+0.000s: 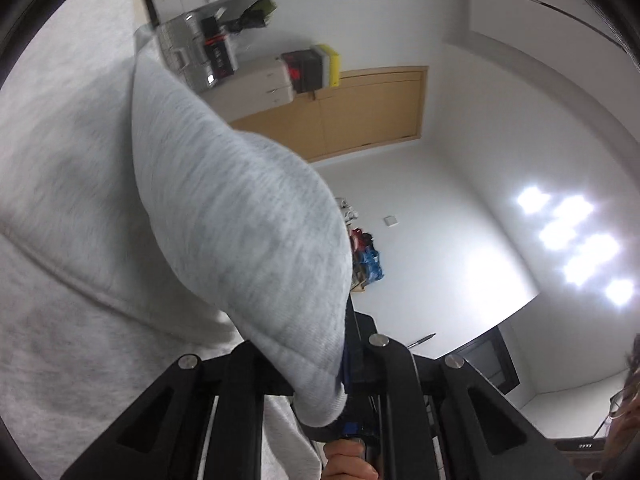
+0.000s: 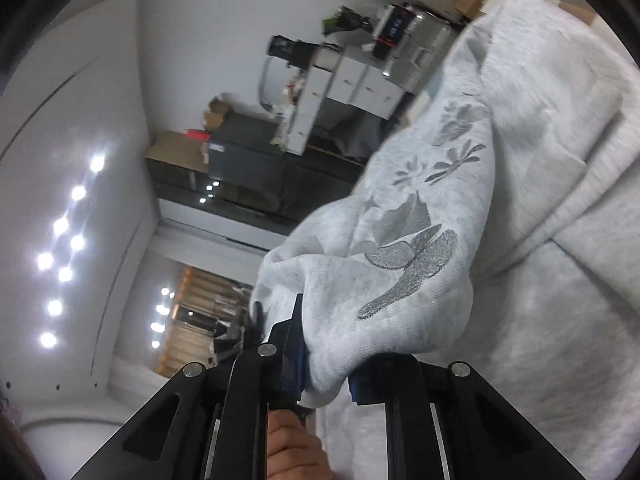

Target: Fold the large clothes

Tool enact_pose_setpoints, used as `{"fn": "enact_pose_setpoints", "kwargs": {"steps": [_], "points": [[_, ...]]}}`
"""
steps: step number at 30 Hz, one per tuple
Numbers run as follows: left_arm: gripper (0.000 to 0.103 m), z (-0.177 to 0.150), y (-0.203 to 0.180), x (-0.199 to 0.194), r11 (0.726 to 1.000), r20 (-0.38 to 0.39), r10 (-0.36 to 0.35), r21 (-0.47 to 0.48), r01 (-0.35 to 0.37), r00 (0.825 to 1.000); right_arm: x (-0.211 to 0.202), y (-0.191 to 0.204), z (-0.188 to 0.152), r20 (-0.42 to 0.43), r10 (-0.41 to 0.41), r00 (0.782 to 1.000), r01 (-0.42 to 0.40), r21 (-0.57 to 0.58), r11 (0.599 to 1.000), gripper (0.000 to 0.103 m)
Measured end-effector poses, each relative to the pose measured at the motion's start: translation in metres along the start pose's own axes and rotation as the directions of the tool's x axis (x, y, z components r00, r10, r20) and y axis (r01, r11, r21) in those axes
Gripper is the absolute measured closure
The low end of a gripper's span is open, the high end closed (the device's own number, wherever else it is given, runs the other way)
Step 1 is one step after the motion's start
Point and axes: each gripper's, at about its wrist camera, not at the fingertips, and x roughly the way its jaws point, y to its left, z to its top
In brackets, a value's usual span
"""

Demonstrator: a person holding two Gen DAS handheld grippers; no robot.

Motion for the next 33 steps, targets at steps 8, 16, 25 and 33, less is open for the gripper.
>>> {"fn": "enact_pose_setpoints", "kwargs": {"steps": [8, 16, 25, 33], "points": [[0.080, -0.036, 0.008, 0.003, 0.804, -0.099, 0.592, 0.152, -0.576, 0.800, 0.027, -0.002, -0.031, -0.144, -0.558, 0.817, 0.486, -0.349, 0.801, 0.077], [0.060, -0.025, -0.041, -0.020, 0.671, 0.093, 0.692, 0.283, -0.685, 0.716, -0.017, -0.003, -0.008, -0.113, -0.514, 0.850, 0.474, -0.263, 0.840, 0.057], [0.060, -0.011, -0.005, 0.021, 0.538, 0.154, 0.752, 0.420, -0.731, 0.641, -0.046, 0.005, -0.004, -0.035, -0.580, 0.814, 0.554, -0.252, 0.793, 0.055], [0.085, -0.019, -0.001, -0.011, 0.512, 0.121, 0.793, 0.397, -0.762, 0.597, 0.007, 0.008, 0.006, 0.033, -0.675, 0.737, 0.638, -0.363, 0.679, 0.069]]}}
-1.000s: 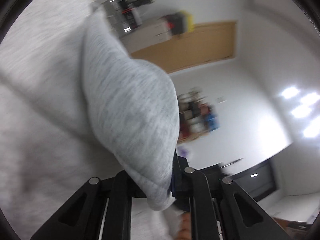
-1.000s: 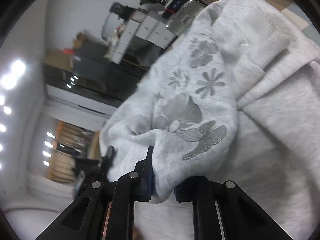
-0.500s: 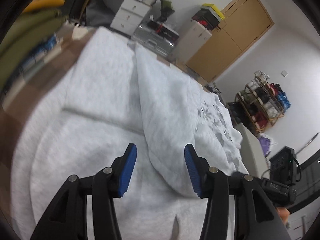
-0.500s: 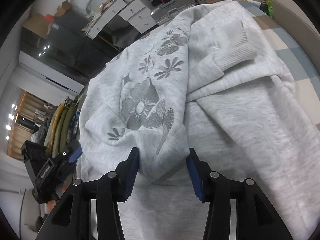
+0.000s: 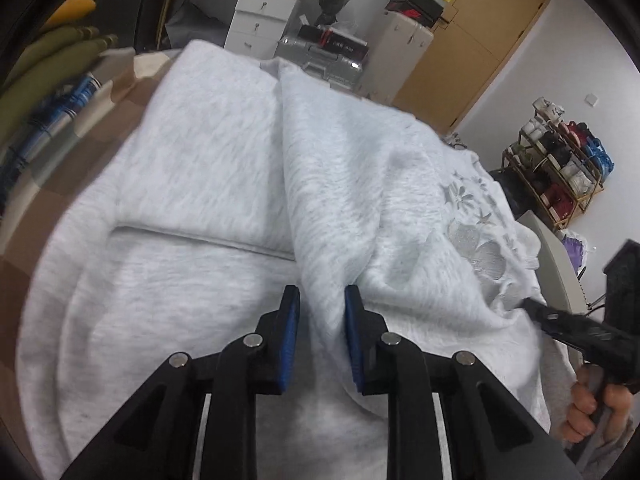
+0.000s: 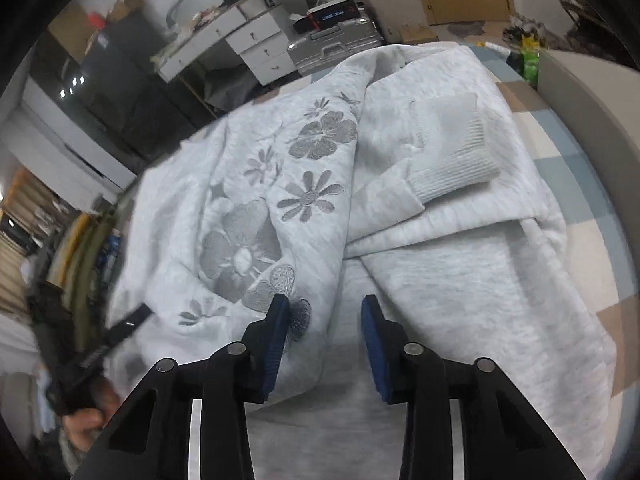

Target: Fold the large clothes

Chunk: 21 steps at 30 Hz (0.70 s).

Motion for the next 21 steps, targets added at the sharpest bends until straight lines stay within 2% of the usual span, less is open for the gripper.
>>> {"fn": "enact_pose_setpoints", "kwargs": {"steps": [1, 2, 4, 6, 7, 9, 13, 17, 21], "points": [[0.085, 0.000, 0.002, -0.008, 1.000, 0.015, -0.023, -0.011, 0.023, 1.000, 0.003, 0.001, -0.002, -0.017, -0.026, 1.000, 0.025, -0.009, 1.000, 0.067], [0.083, -0.002, 0.005, -0.021, 0.999, 0.029, -0.043, -0.022, 0.043, 0.999, 0.000, -0.001, -0.004, -0.022, -0.011, 1.000, 0.011, -0.001, 1.000, 0.067], [0.077, -0.007, 0.013, -0.047, 0.999, 0.065, -0.034, -0.028, 0.036, 0.997, -0.015, -0.007, -0.009, -0.004, 0.022, 1.000, -0.022, 0.011, 1.000, 0.067], [0.059, -0.011, 0.018, -0.067, 0.999, 0.104, -0.013, -0.036, 0.016, 0.994, -0.038, -0.014, -0.017, 0.026, 0.033, 0.999, -0.033, 0.005, 0.999, 0.061], [0.056, -0.016, 0.025, -0.082, 0.999, 0.124, -0.005, -0.044, 0.010, 0.992, -0.052, -0.017, -0.022, 0.042, 0.045, 0.998, -0.045, -0.002, 0.999, 0.056], [0.048, -0.025, 0.032, -0.103, 0.998, 0.147, 0.016, -0.066, -0.006, 0.989, -0.080, -0.022, -0.032, 0.080, 0.060, 0.995, -0.059, -0.021, 0.998, 0.054], [0.045, -0.048, 0.038, -0.125, 0.990, 0.143, 0.106, -0.111, -0.091, 0.984, -0.135, -0.042, -0.058, 0.190, 0.041, 0.981, -0.039, -0.013, 0.999, 0.039], [0.045, -0.078, 0.044, -0.134, 0.970, 0.112, 0.186, -0.181, -0.164, 0.976, -0.167, -0.068, -0.088, 0.268, 0.006, 0.963, -0.023, 0.058, 0.998, 0.037], [0.045, -0.105, 0.051, -0.125, 0.946, 0.045, 0.247, -0.227, -0.230, 0.968, -0.180, -0.096, -0.112, 0.296, -0.004, 0.955, -0.042, 0.148, 0.988, 0.037]]}}
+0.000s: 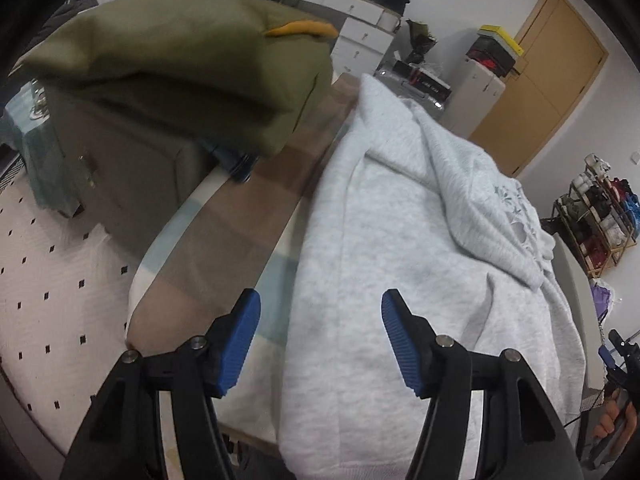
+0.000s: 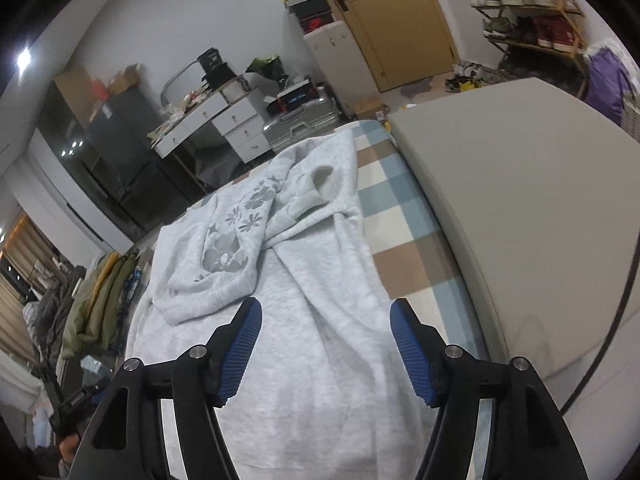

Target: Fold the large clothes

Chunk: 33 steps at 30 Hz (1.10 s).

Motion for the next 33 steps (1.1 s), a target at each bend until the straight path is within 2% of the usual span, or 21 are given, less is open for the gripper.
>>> {"fn": "enact_pose_setpoints", "kwargs": {"steps": [3, 4, 8, 9, 10, 11, 12, 17, 21, 25, 26, 28, 29, 30, 31, 32, 33], "points": [[0.046, -0.017, -0.001, 0.013, 1.000, -0.064, -0.003, -0.005, 0.002, 0.998, -0.004, -0.015, -0.010, -0.007, -0.010, 1.000, 0.010, 0.044, 0.999, 0.037], [0.045, -0.021, -0.007, 0.014, 1.000, -0.032, 0.019, 0.024, -0.018, 0.999, -0.005, -0.018, -0.014, -0.012, -0.013, 1.000, 0.013, 0.050, 0.999, 0.037], [0.045, -0.028, -0.031, 0.024, 0.983, 0.008, 0.112, 0.142, -0.112, 0.994, -0.007, -0.026, -0.025, -0.035, -0.032, 0.999, 0.033, 0.044, 0.998, 0.037], [0.050, -0.029, -0.035, 0.028, 0.977, 0.019, 0.131, 0.167, -0.133, 0.991, -0.007, -0.027, -0.028, -0.044, -0.047, 0.998, 0.048, 0.036, 0.998, 0.036], [0.062, -0.031, -0.040, 0.032, 0.968, 0.031, 0.151, 0.198, -0.154, 0.988, -0.005, -0.028, -0.031, -0.058, -0.070, 0.996, 0.072, 0.025, 0.997, 0.036], [0.085, -0.032, -0.045, 0.035, 0.955, 0.046, 0.180, 0.230, -0.186, 0.983, -0.004, -0.029, -0.035, -0.067, -0.089, 0.994, 0.090, 0.017, 0.996, 0.036], [0.098, -0.031, -0.048, 0.038, 0.952, 0.047, 0.170, 0.249, -0.177, 0.984, -0.002, -0.029, -0.038, -0.077, -0.102, 0.992, 0.103, 0.007, 0.995, 0.036], [0.100, -0.015, -0.033, 0.022, 0.972, 0.058, 0.086, 0.216, -0.096, 0.995, 0.008, -0.031, -0.054, -0.142, -0.106, 0.984, 0.105, -0.018, 0.994, 0.036], [0.100, -0.006, -0.014, 0.012, 0.981, 0.060, 0.065, 0.181, -0.075, 0.996, 0.010, -0.024, -0.055, -0.149, -0.099, 0.984, 0.089, -0.070, 0.994, 0.036], [0.097, -0.007, -0.009, 0.022, 0.987, 0.028, 0.052, 0.149, -0.055, 0.998, 0.023, -0.023, -0.061, -0.216, -0.094, 0.972, 0.072, -0.108, 0.992, 0.036], [0.093, -0.010, -0.010, 0.023, 0.988, 0.014, 0.054, 0.143, -0.055, 0.998, 0.027, -0.022, -0.065, -0.235, -0.092, 0.968, 0.066, -0.117, 0.991, 0.036], [0.074, -0.021, -0.010, 0.022, 0.992, -0.021, 0.025, 0.126, -0.022, 0.999, 0.035, -0.022, -0.070, -0.263, -0.061, 0.963, 0.031, -0.115, 0.993, 0.036], [0.060, -0.023, -0.010, 0.024, 0.993, -0.036, -0.001, 0.117, 0.005, 0.999, 0.038, -0.021, -0.072, -0.276, -0.048, 0.960, 0.017, -0.113, 0.993, 0.035], [0.058, -0.027, -0.011, 0.018, 0.992, -0.024, -0.010, 0.123, 0.012, 1.000, 0.037, -0.018, -0.072, -0.255, -0.053, 0.966, 0.020, -0.129, 0.991, 0.038], [0.058, -0.028, -0.013, 0.018, 0.991, -0.030, -0.013, 0.133, 0.017, 0.999, 0.039, -0.017, -0.073, -0.265, -0.040, 0.964, 0.006, -0.130, 0.991, 0.047], [0.059, -0.029, -0.017, 0.018, 0.989, -0.022, -0.004, 0.148, 0.007, 1.000, 0.040, -0.016, -0.073, -0.257, -0.051, 0.965, 0.016, -0.138, 0.990, 0.065], [0.082, -0.029, -0.018, 0.018, 0.988, -0.021, -0.007, 0.152, 0.011, 1.000, 0.039, -0.016, -0.073, -0.244, -0.063, 0.968, 0.027, -0.149, 0.988, 0.079]]}}
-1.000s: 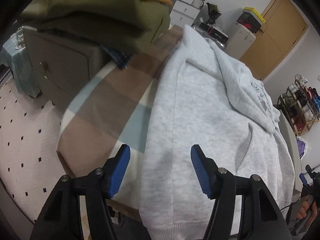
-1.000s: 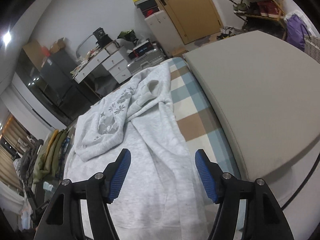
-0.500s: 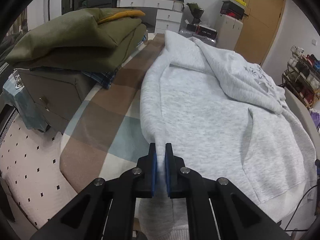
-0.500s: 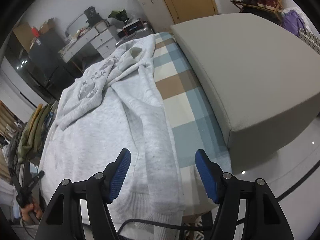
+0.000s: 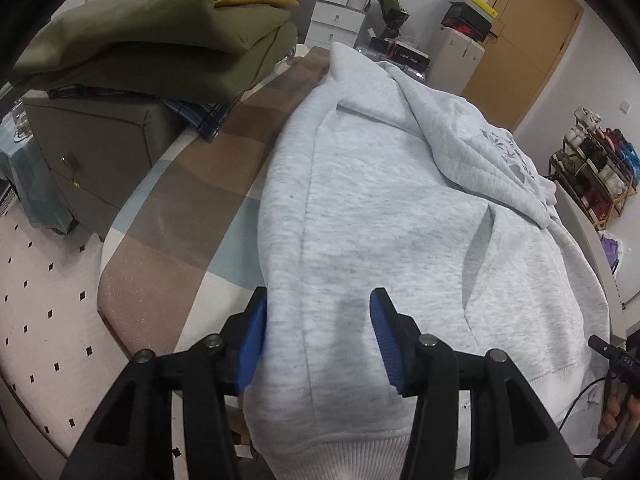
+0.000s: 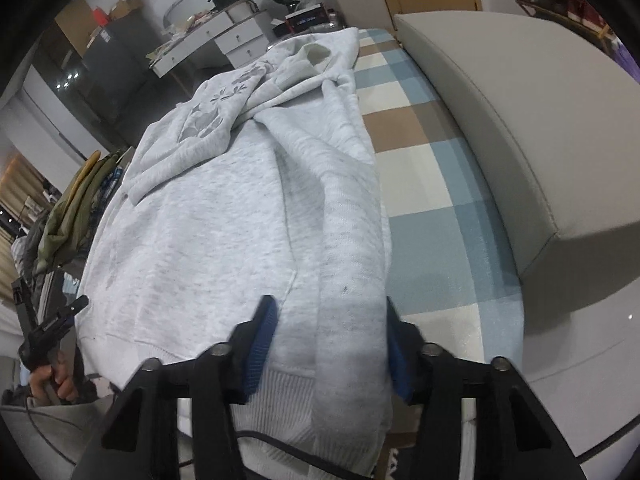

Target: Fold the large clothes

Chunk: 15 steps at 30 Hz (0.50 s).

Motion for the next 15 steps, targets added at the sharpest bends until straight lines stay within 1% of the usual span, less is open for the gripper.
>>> {"fn": "enact_pose_setpoints", "kwargs": {"steps": [1, 2, 3, 5, 6, 8, 9, 11, 13, 14, 15], "points": [[0.096, 0.001, -0.001, 0.002, 1.000, -0.007, -0.001, 0.002, 0.001, 1.000, 0.000, -0.001, 0.000, 0.001, 0.000, 1.000, 0.000, -0.002, 1.000, 0.093], [0.098, 0.002, 0.001, 0.001, 1.000, -0.004, -0.010, -0.005, 0.010, 1.000, -0.002, -0.005, 0.001, 0.012, 0.021, 1.000, -0.021, 0.016, 1.000, 0.098], [0.099, 0.004, 0.003, -0.002, 1.000, 0.011, -0.018, -0.014, 0.019, 1.000, -0.008, -0.010, 0.003, 0.039, 0.049, 0.998, -0.051, 0.041, 0.998, 0.098], [0.099, 0.010, 0.004, -0.017, 0.998, 0.055, -0.060, -0.011, 0.061, 0.997, -0.022, -0.022, 0.009, 0.102, 0.085, 0.991, -0.095, 0.090, 0.991, 0.099], [0.100, 0.013, 0.005, -0.025, 0.996, 0.075, -0.084, -0.013, 0.086, 0.994, -0.031, -0.031, 0.011, 0.144, 0.134, 0.980, -0.152, 0.122, 0.981, 0.099], [0.100, 0.018, 0.008, -0.046, 0.988, 0.116, -0.149, -0.017, 0.152, 0.982, -0.045, -0.043, 0.013, 0.206, 0.239, 0.949, -0.272, 0.151, 0.950, 0.099], [0.100, 0.020, 0.008, -0.055, 0.985, 0.135, -0.167, -0.013, 0.170, 0.977, -0.048, -0.045, 0.013, 0.220, 0.273, 0.937, -0.308, 0.146, 0.940, 0.099], [0.100, 0.023, 0.007, -0.074, 0.978, 0.171, -0.207, 0.005, 0.210, 0.963, -0.056, -0.046, 0.012, 0.256, 0.340, 0.905, -0.378, 0.116, 0.919, 0.099], [0.100, 0.023, 0.007, -0.088, 0.971, 0.194, -0.236, 0.016, 0.238, 0.952, -0.064, -0.043, 0.011, 0.272, 0.381, 0.884, -0.413, 0.069, 0.908, 0.099], [0.100, 0.022, 0.007, -0.093, 0.970, 0.200, -0.241, 0.025, 0.241, 0.950, -0.068, -0.040, 0.011, 0.269, 0.372, 0.889, -0.394, 0.034, 0.918, 0.099], [0.100, 0.021, 0.008, -0.096, 0.970, 0.204, -0.241, 0.030, 0.240, 0.949, -0.070, -0.036, 0.012, 0.257, 0.352, 0.900, -0.368, 0.016, 0.930, 0.099]]}}
